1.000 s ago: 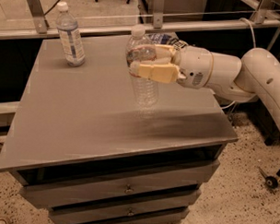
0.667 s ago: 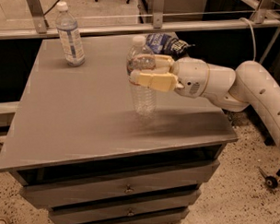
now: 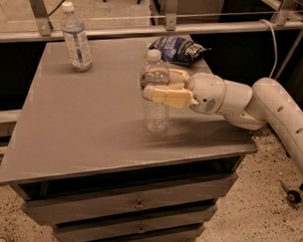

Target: Place water bottle upright

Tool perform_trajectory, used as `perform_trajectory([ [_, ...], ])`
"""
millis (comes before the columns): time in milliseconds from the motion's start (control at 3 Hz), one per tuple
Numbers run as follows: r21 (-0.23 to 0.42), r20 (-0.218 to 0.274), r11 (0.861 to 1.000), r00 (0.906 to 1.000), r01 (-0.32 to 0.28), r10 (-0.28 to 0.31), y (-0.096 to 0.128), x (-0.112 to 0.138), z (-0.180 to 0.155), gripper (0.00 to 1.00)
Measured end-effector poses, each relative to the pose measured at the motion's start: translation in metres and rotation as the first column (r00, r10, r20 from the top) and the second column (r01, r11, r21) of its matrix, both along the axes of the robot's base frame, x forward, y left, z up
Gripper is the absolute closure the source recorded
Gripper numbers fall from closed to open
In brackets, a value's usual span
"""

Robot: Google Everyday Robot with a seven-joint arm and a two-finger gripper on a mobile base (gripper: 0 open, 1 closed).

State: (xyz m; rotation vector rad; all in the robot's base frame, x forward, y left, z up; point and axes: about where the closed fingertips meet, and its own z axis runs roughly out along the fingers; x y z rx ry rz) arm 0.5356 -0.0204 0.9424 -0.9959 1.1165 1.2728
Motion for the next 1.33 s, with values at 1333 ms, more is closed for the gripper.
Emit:
perform_trajectory([
  [1333, -0.055, -0.035, 0.998, 0.9992, 0.016, -0.018, -0.02, -0.005, -0.024, 0.0],
])
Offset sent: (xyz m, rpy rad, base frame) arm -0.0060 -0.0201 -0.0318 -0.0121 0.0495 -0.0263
